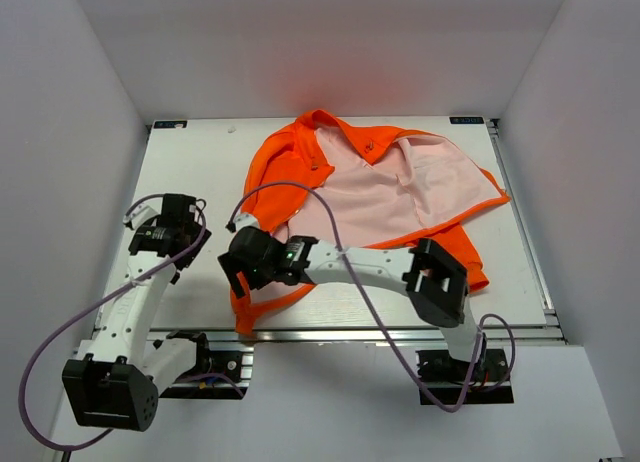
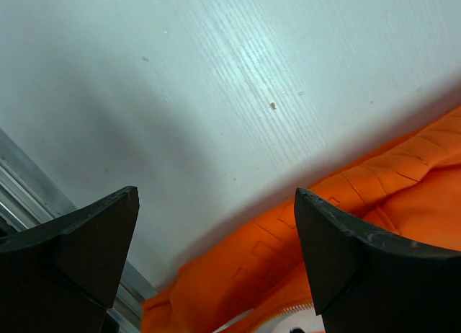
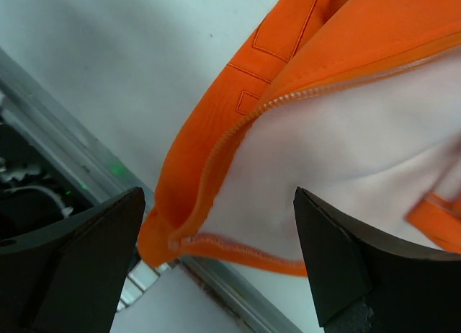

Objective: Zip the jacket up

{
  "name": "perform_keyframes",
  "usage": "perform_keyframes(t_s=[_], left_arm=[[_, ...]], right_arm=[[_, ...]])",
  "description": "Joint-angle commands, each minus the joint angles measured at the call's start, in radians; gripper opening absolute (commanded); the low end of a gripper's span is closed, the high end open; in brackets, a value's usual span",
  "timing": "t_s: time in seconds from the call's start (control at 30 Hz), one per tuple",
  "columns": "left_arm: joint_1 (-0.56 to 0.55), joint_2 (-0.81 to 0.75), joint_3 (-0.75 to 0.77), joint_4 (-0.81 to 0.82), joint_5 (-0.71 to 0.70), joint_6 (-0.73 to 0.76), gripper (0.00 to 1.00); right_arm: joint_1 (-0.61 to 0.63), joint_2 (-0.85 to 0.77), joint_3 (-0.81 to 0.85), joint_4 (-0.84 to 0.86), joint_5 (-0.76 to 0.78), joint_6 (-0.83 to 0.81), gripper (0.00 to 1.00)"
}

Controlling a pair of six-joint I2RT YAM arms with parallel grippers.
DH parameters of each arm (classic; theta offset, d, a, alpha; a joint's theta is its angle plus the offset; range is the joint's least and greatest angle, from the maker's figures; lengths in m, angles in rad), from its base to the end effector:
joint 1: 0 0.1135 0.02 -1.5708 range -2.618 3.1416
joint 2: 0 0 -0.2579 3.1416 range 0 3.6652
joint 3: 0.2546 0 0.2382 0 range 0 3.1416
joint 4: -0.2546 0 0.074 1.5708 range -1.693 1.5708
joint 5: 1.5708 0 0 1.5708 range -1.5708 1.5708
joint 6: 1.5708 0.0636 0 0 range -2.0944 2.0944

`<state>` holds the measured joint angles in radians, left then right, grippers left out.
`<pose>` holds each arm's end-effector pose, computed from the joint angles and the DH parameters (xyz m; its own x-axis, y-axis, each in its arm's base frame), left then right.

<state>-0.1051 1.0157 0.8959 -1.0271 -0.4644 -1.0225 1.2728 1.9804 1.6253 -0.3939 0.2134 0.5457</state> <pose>0.1760 0.0101 0.2454 -0.3962 -0.7255 -0.5628 -0.8202 0.5551 -0.1382 0.1478 0.4352 0.2335 -0.6321 -0.3305 -0.7009 -0.6559 0.7098 0.2568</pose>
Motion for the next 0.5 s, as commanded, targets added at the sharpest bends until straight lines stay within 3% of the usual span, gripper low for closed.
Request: perform_keyframes(t_s=[0.0, 0.1, 0.17, 0.2, 0.23, 0.47], left_arm=[[0.041, -0.022, -0.034, 0.025, 0.049, 0.053, 0.98], [0.041, -0.034, -0.066, 0.045, 0.110, 0.074, 0.98], [0.041, -0.054, -0.083, 0.071, 0.165, 0.085, 0.98], [0.041, -0.063, -0.101, 0.085, 0.188, 0.116, 0.98], [0.041, -0.075, -0.110, 0.103, 0.214, 0.139, 0.98], [0.041, -0.059, -0.228, 0.347, 0.611, 0.340, 0.98]], right_arm=[[0.020, 0.040, 0.070, 0.001, 0.089, 0.068, 0.89], [0.028, 0.087, 0.087, -0.014, 0.124, 0.077, 0.84], [0.028, 0.083, 0.056, -0.014, 0.153, 0.079, 0.64], [0.028, 0.071, 0.039, 0.004, 0.158, 0.076, 0.49], [0.028, 0.029, 0.024, 0.013, 0.161, 0.074, 0.00], [-0.019, -0.247, -0.120, 0.089, 0.120, 0.026, 0.00]])
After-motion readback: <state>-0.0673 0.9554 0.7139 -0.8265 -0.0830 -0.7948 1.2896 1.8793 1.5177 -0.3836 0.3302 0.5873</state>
